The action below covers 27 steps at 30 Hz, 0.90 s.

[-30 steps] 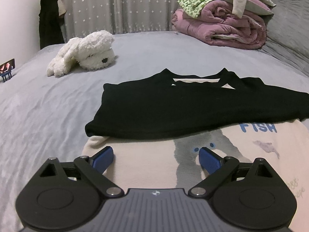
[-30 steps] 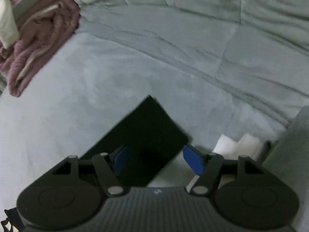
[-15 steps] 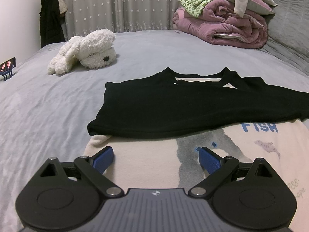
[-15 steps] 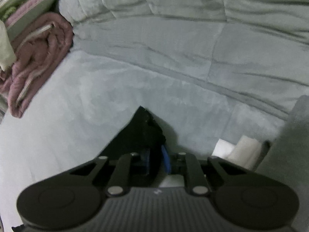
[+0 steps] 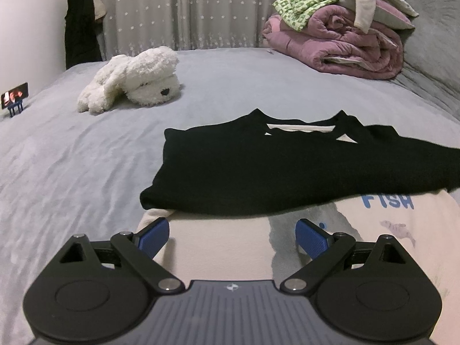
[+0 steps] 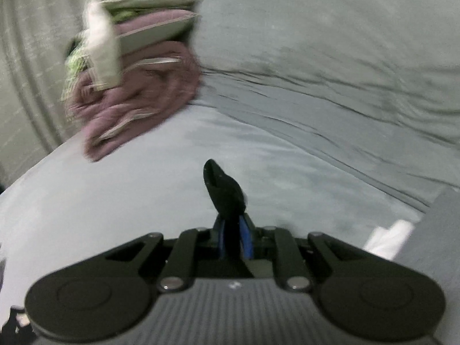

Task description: Fold clothes

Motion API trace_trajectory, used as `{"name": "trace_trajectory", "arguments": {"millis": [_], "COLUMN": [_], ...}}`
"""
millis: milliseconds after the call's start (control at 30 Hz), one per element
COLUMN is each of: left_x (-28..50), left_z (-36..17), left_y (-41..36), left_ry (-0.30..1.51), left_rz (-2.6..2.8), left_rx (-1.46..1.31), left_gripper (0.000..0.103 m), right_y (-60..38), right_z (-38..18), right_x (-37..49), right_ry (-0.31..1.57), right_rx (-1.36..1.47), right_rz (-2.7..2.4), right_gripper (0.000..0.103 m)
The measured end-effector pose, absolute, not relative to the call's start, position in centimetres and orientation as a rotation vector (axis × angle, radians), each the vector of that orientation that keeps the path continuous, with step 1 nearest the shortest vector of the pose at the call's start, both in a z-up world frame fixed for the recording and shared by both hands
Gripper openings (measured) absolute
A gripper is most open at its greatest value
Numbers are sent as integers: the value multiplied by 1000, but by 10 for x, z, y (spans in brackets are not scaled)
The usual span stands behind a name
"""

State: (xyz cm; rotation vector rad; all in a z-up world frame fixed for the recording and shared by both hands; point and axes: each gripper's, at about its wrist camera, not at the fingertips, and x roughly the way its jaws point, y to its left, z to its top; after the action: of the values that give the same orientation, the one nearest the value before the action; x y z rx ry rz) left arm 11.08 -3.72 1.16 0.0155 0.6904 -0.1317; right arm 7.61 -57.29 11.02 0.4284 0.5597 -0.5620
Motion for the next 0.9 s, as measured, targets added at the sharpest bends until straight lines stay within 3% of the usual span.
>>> {"name": "trace_trajectory", "arguments": {"millis": [433,900], "left_x": [132,150], "left_z": [26,34], "left_y": [22,78], "left_ry": [785,812], "left_rz": [-111,-24], "left_rx": [-338,-515], "left_gripper": [94,93], "right_y": [-405,-250], "right_z": [133,126], "right_x": [111,155], "right_ry": [539,574], "right_rx": [306,255], "right_rz": [-322,-153], "right_gripper": [12,12]}}
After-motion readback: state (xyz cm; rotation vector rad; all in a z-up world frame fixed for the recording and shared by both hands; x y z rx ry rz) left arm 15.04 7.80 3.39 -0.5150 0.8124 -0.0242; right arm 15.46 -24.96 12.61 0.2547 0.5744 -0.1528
